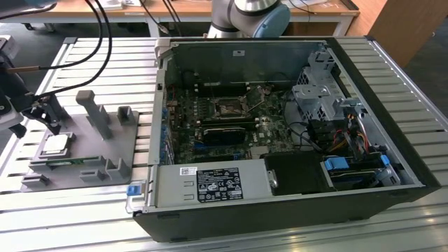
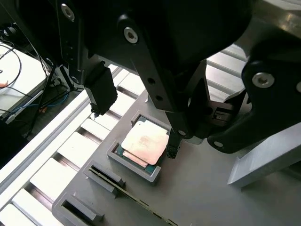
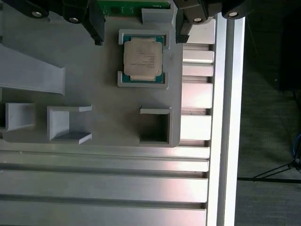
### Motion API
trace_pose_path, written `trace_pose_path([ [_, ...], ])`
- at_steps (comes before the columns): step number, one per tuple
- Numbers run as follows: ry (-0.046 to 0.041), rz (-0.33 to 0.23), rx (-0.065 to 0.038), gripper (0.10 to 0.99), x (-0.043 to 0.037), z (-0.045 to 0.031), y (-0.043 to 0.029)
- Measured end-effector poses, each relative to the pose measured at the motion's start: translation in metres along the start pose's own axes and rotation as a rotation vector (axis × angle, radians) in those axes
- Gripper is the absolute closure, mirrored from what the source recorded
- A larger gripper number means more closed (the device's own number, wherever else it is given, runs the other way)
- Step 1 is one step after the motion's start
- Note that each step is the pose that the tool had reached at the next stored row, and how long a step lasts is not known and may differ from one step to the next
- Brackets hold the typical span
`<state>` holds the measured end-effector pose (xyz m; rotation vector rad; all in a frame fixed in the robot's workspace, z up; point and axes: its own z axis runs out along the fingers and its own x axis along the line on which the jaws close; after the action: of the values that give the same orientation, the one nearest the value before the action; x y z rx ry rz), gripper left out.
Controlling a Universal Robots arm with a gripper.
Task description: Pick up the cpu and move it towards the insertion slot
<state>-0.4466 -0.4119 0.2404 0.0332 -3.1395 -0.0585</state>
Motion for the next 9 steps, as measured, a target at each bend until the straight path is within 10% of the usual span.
trace_pose_path([
  [9,-0.0044,0.0,-0.003,0.38,0.0001,0.0133,-0.0009],
])
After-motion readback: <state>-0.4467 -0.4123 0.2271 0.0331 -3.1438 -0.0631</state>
